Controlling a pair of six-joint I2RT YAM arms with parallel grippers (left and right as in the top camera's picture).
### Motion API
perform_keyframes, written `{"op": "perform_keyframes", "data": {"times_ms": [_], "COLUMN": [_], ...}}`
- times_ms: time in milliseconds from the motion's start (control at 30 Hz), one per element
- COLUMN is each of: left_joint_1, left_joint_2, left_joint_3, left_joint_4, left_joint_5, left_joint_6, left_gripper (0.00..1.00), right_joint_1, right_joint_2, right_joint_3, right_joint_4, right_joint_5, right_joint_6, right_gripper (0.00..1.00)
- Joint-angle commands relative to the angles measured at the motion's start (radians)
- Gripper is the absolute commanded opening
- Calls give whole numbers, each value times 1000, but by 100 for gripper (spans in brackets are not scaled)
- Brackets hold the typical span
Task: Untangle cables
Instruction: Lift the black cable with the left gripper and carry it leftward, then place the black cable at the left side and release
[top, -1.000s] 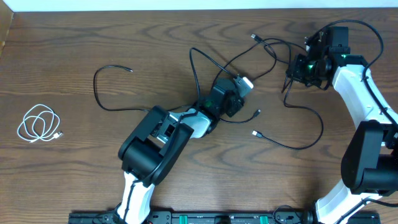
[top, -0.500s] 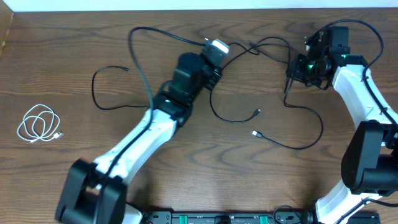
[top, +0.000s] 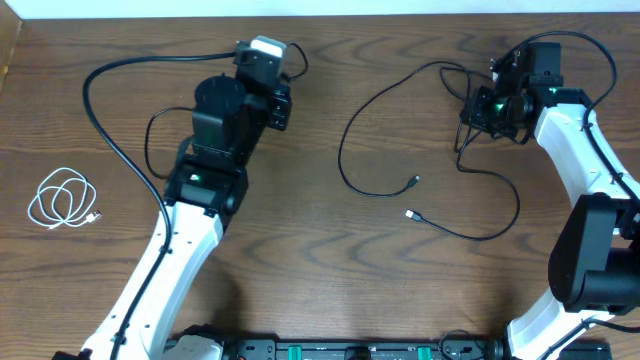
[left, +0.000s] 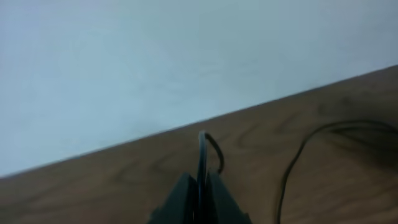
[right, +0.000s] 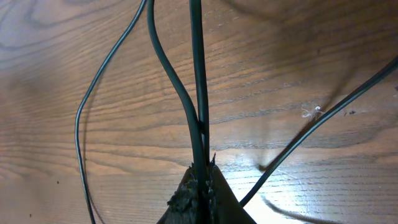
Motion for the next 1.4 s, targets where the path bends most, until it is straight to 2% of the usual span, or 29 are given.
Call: {"op": "perform_keyframes", "data": {"times_ms": [0, 200, 333, 567, 900, 1367], "left_joint_1": [83, 245, 366, 564, 728, 937], "left_joint_2": [-1, 20, 49, 159, 250, 254], "left_joint_3": [3, 3, 3, 3, 3, 3], "left_joint_4": [-23, -102, -124, -59, 74, 105], "left_joint_5": [-36, -176, -183, -183, -197, -196], "left_joint_6": [-20, -21, -47, -78, -237, -242], "left_gripper": [8, 8, 8, 8, 8, 9], "right_joint_1": [3, 3, 4, 4, 4, 4], "right_joint_2": [-11, -11, -11, -11, -11, -11], "right_joint_3": [17, 17, 17, 17, 17, 17], "right_joint_4": [-2, -2, -1, -1, -9, -20], "right_joint_5": [8, 8, 8, 8, 0, 0], "right_joint_6": [-11, -11, -11, -11, -11, -11], "right_gripper": [1, 1, 1, 1, 1, 1]}}
